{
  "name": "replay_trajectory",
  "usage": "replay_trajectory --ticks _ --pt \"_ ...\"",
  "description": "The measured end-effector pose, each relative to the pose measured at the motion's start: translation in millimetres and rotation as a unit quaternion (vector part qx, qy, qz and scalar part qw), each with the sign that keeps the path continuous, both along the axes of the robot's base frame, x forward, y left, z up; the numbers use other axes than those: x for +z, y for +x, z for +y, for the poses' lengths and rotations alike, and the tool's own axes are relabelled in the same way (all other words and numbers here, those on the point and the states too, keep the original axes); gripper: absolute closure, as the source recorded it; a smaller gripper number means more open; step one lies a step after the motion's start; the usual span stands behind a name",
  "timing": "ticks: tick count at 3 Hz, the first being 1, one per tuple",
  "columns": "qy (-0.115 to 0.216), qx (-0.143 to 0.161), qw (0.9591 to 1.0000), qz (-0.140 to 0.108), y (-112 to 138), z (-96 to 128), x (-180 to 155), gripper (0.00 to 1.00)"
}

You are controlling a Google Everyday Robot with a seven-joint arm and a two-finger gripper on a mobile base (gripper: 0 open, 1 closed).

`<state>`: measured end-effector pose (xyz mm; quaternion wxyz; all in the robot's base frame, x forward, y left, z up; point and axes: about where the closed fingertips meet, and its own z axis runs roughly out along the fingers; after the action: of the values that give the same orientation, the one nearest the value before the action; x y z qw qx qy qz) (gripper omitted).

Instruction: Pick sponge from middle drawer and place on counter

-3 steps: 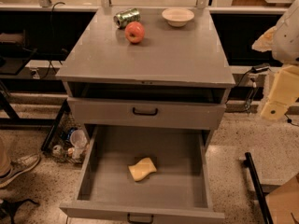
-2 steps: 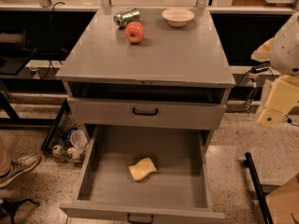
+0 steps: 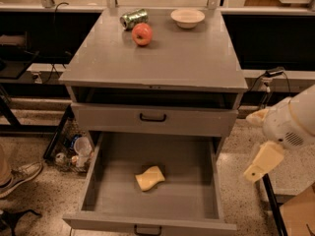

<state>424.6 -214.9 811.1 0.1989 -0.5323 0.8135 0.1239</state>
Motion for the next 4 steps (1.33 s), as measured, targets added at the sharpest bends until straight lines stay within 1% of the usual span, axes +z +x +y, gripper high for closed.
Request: replay_trajectory --ticks 1,2,3,4 --pt "0.071 -0.017 0.9972 0.015 -5 20 -77 0.0" --pt "0.073 -0.035 0.9967 -0.008 10 20 -84 0.0" --pt "0.073 -0.035 0.9967 -0.009 10 20 -83 0.0" --pt "0.09 -0.033 0.9954 -0.004 12 29 -110 0.0"
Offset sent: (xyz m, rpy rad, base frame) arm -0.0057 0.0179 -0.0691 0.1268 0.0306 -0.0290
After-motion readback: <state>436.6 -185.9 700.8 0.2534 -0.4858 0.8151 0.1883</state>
